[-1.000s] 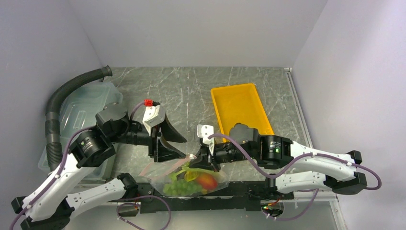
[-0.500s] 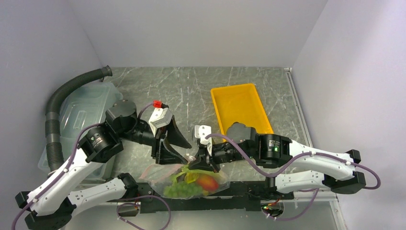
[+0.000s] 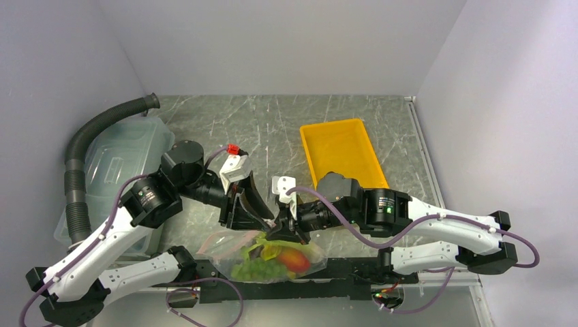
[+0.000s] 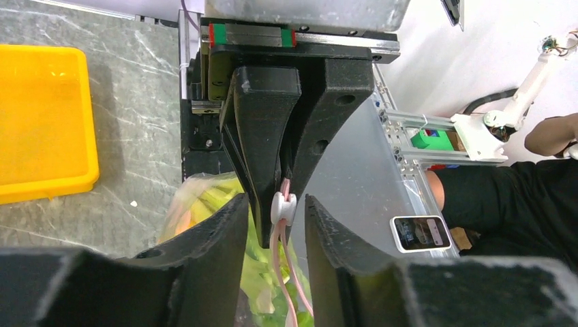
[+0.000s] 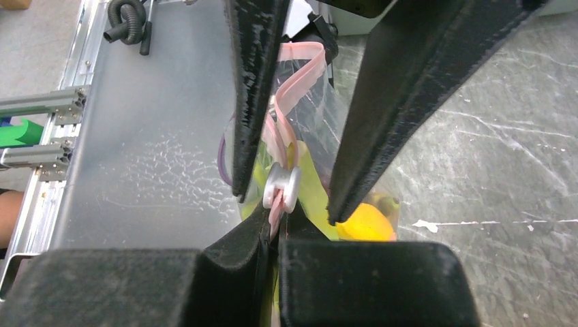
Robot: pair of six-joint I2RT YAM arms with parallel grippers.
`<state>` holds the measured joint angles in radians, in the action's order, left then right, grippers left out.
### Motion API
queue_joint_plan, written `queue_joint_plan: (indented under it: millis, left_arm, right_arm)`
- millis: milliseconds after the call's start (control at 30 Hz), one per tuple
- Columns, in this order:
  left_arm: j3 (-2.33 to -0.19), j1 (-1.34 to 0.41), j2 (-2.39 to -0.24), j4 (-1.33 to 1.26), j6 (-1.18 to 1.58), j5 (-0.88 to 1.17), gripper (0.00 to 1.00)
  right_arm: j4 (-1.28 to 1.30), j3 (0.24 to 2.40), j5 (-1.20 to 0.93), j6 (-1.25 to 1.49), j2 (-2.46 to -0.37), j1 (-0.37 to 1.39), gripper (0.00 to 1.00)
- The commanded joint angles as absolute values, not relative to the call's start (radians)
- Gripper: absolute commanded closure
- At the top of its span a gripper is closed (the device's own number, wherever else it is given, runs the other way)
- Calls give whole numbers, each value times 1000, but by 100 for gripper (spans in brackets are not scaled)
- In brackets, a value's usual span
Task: Place the food in the zip-top bag and seal the zipper
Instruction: Zip the zipper food storage bag at the center of the board.
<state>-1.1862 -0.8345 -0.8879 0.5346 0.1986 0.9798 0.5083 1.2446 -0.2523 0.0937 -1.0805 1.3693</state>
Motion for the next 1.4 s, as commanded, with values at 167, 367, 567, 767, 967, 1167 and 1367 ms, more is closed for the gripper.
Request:
queue_joint_plan:
  millis: [167,367,567,767,967,1167,1367]
  left_arm:
    - [-1168,-834,-875,499,178,1025,76]
    - [-1175,-834,-874,506,177,1029,100]
    - [-1174,-833,-865,506,179,1011,100]
    - [-1164,-834,-855,515,187,969,100]
    - [-1154,-833,-851,525,185,943,100]
    - [-1155,-834,-859,537,179,930,100]
    - [-1162,-834,-856,555,171,915,100]
  right_arm:
    - [409,1308,-238,117,-1058,1373,100]
    - [416,1312,-216,124,-1062,1372,100]
    - [416,1307,-198,130,-1045,1372,100]
    - [399,1294,-172,138,-999,1372,100]
    - [373,1271,-136,144,-940,1373,100]
    - [351,1254,-109,149,-891,1373,100]
    - [348,1241,-37,153,-849,1372,100]
